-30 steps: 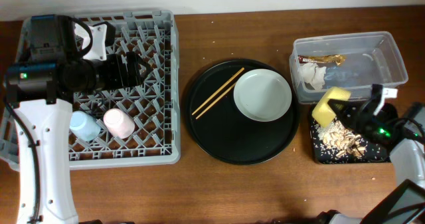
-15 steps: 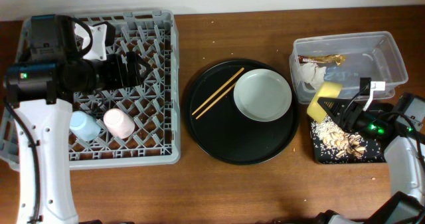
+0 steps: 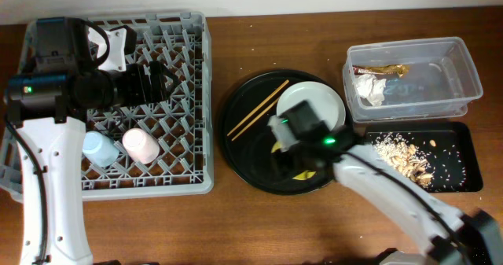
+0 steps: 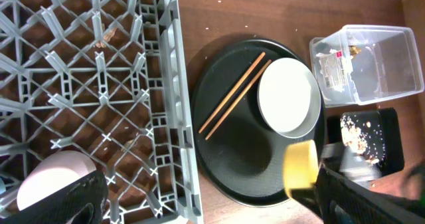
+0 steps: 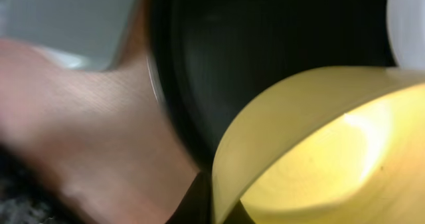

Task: Sort waste into correct bins and load items into the dishwasher rack
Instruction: 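Set the empty yellow bowl on the black round tray with right gripper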

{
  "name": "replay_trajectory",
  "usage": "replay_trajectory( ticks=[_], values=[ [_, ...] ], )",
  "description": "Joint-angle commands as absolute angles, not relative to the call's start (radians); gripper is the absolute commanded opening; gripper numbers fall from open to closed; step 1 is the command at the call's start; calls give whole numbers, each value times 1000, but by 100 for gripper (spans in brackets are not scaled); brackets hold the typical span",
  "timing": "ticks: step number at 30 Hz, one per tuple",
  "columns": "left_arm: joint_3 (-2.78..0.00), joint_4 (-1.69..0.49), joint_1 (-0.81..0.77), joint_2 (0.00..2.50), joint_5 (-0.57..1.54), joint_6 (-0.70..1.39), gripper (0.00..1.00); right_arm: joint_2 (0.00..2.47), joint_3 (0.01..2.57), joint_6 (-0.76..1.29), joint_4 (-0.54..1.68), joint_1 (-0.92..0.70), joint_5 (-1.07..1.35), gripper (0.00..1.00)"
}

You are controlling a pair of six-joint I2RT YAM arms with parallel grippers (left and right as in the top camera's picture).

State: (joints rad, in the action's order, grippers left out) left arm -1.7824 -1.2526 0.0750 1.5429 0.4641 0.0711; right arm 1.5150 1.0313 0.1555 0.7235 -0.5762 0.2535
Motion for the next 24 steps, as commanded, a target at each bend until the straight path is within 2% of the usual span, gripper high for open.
replay_trajectory(
  ticks=[1, 2, 3, 7, 12, 13, 16, 18, 22, 24],
  values=[
    [-1794, -1251, 75, 1538, 474, 55, 99, 1636, 1039, 172, 634, -673, 67, 5],
    [-1794, -1251, 75, 1538, 474, 54, 99, 1651, 1050, 164, 638, -680, 67, 25],
    [-1794, -1251, 75, 1538, 474, 54, 99, 1644, 1071, 161, 659, -680, 67, 56],
    [-1794, -1251, 75, 1538, 474, 54, 99, 1534, 1259, 164, 802, -679, 59, 68],
    [-1794, -1251, 75, 1538, 474, 54, 99, 1321, 1438, 174, 1013, -680, -110, 75],
    [-1794, -1251, 75, 1538, 474, 54, 99, 1225, 1448, 173, 1042, -680, -123, 98],
    [-1794, -1251, 75, 1538, 474, 54, 99, 1021, 1448, 173, 1141, -680, -141, 98],
    [-1794, -1251, 75, 1538, 474, 54, 99, 925, 1448, 173, 1153, -680, -240, 98],
    [-1794, -1251, 75, 1538, 474, 55, 99, 831, 1440, 173, 1283, -680, -392, 98],
    [-1794, -1251, 75, 1538, 474, 54, 99, 800, 1366, 174, 1237, -615, -413, 99]
  ],
)
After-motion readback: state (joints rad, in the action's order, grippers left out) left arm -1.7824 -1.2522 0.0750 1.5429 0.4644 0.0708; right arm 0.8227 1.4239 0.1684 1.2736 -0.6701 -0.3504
